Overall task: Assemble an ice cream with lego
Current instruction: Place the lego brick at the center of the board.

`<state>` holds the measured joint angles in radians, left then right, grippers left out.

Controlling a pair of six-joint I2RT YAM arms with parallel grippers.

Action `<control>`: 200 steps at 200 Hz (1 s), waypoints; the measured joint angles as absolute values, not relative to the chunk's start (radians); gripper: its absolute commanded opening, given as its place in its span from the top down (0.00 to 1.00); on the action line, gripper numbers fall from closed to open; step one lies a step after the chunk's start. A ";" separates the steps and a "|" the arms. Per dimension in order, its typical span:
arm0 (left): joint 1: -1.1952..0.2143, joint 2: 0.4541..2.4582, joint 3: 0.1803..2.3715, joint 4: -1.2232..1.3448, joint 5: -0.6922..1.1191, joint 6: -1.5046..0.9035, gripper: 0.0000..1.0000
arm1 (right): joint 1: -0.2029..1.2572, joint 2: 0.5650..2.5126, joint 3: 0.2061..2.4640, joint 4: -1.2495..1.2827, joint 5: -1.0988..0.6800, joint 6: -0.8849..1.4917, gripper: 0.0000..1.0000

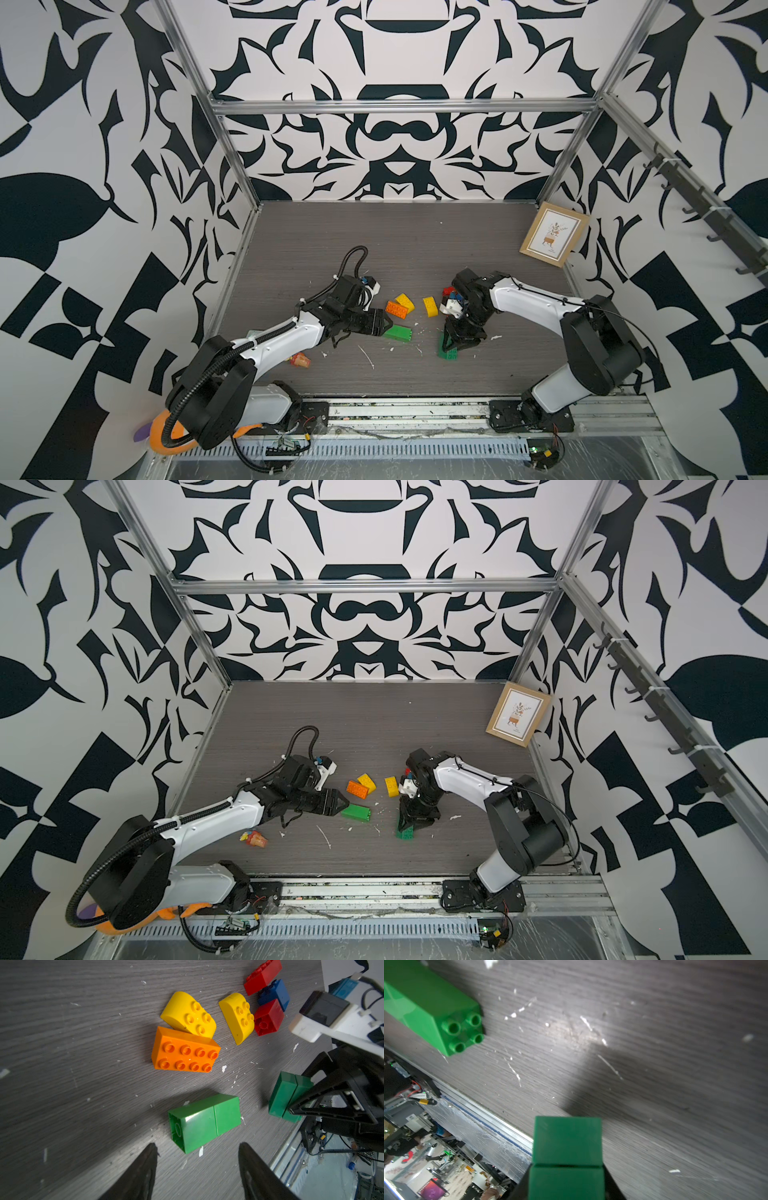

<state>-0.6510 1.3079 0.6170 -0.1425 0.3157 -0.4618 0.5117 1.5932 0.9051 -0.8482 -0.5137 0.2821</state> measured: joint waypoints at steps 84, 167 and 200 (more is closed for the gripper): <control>-0.651 1.251 0.616 -0.144 0.304 -0.482 0.31 | 0.528 1.341 1.015 -0.833 -0.324 0.401 0.39; -0.675 1.363 0.595 -0.043 0.337 -0.513 0.46 | 0.853 1.343 0.770 -0.381 -0.184 0.755 0.47; -0.677 1.363 0.571 -0.025 0.339 -0.533 0.54 | 0.853 1.423 0.738 -0.276 -0.182 0.788 0.48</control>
